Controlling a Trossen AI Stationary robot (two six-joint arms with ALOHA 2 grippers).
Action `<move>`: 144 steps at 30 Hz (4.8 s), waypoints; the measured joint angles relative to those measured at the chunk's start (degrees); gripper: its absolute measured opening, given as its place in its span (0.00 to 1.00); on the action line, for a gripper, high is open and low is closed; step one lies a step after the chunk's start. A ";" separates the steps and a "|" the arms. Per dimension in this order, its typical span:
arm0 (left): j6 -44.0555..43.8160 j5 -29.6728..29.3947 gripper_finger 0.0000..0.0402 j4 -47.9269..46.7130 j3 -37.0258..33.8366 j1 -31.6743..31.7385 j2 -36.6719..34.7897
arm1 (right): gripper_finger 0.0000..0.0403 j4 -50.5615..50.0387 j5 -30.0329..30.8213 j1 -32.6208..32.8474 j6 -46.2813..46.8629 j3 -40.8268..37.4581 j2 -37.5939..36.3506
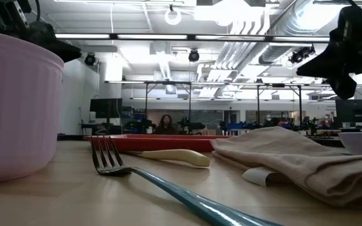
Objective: Set up tray
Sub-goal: Put the purple mug on the top left of the orange serving tray
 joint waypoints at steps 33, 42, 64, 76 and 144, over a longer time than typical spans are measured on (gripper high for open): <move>-5.00 5.44 0.16 12.92 11.07 -0.02 1.73 | 0.00 -0.04 2.18 0.00 -3.31 -0.01 0.00; -5.72 5.86 0.16 -5.94 26.24 -0.02 18.36 | 0.00 -0.20 2.63 0.00 -9.39 -0.01 0.01; -13.27 22.83 0.16 -42.61 55.86 -4.77 55.55 | 0.00 -1.27 5.75 0.00 -12.03 -0.02 0.00; -21.90 9.56 0.16 -45.62 55.93 -15.02 59.57 | 0.00 -3.58 2.11 0.00 -15.12 0.00 0.02; -31.03 9.34 0.16 -36.75 55.93 -26.62 76.40 | 0.00 -4.54 -3.24 0.00 -25.55 0.07 1.92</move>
